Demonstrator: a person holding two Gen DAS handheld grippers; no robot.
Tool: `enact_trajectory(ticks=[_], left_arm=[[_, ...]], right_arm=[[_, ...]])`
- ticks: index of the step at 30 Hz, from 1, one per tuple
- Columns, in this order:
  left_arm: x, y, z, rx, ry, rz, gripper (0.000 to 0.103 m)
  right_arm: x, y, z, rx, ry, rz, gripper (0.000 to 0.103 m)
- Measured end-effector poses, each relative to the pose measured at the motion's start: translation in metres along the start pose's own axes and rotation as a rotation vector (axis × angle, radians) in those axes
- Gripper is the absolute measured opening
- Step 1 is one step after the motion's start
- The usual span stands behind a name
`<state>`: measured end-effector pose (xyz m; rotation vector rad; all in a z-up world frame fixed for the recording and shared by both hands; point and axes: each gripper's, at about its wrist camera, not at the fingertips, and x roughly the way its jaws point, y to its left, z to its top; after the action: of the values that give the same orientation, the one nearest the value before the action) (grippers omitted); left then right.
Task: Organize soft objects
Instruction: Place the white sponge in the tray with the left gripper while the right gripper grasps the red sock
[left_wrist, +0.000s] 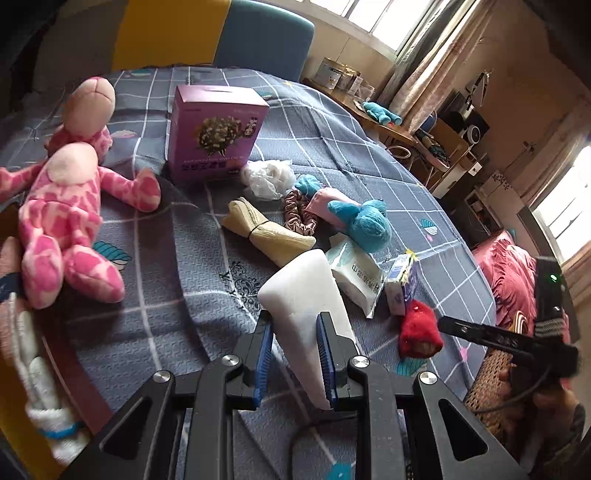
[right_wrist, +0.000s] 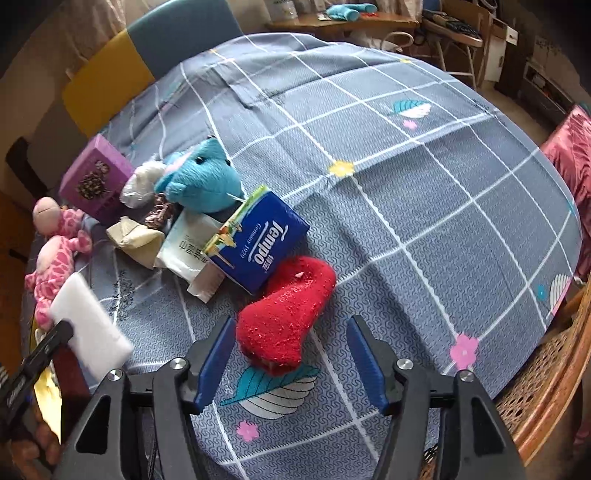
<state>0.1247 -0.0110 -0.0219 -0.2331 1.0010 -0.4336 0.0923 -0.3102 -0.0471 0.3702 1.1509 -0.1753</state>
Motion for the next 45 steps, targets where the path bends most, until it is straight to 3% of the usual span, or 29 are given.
enact_trajectory(ticks=[5, 9, 10, 11, 14, 22, 31, 37, 45], left_arm=[[-0.023, -0.002, -0.01, 0.04, -0.037, 0.008, 0.024], [-0.039, -0.005, -0.018, 0.047, -0.073, 0.001, 0.024], [-0.045, -0.006, -0.02, 0.054, -0.086, 0.004, 0.024], [-0.047, -0.006, -0.021, 0.056, -0.092, 0.004, 0.024], [-0.062, -0.001, -0.028, 0.051, -0.122, 0.017, 0.024], [-0.114, 0.046, -0.044, -0.05, -0.21, 0.093, 0.024], [-0.168, 0.152, -0.06, -0.254, -0.278, 0.302, 0.024], [-0.161, 0.208, -0.052, -0.325, -0.253, 0.411, 0.024], [-0.117, 0.251, -0.021, -0.343, -0.18, 0.461, 0.027]], right_arm=[[0.019, 0.011, 0.004, -0.014, 0.041, -0.124, 0.064], [0.039, 0.019, 0.007, -0.042, 0.091, -0.157, 0.062], [0.042, 0.02, 0.007, -0.046, 0.088, -0.14, 0.056], [0.045, 0.022, 0.006, -0.062, 0.088, -0.128, 0.035], [0.045, 0.035, 0.003, -0.133, 0.081, -0.144, 0.028], [0.047, 0.03, 0.002, -0.123, 0.094, -0.112, 0.028], [0.044, 0.023, 0.006, -0.123, 0.093, -0.121, 0.028], [0.046, 0.033, 0.001, -0.154, 0.091, -0.132, 0.028], [0.048, 0.049, -0.007, -0.212, 0.074, -0.157, 0.027]])
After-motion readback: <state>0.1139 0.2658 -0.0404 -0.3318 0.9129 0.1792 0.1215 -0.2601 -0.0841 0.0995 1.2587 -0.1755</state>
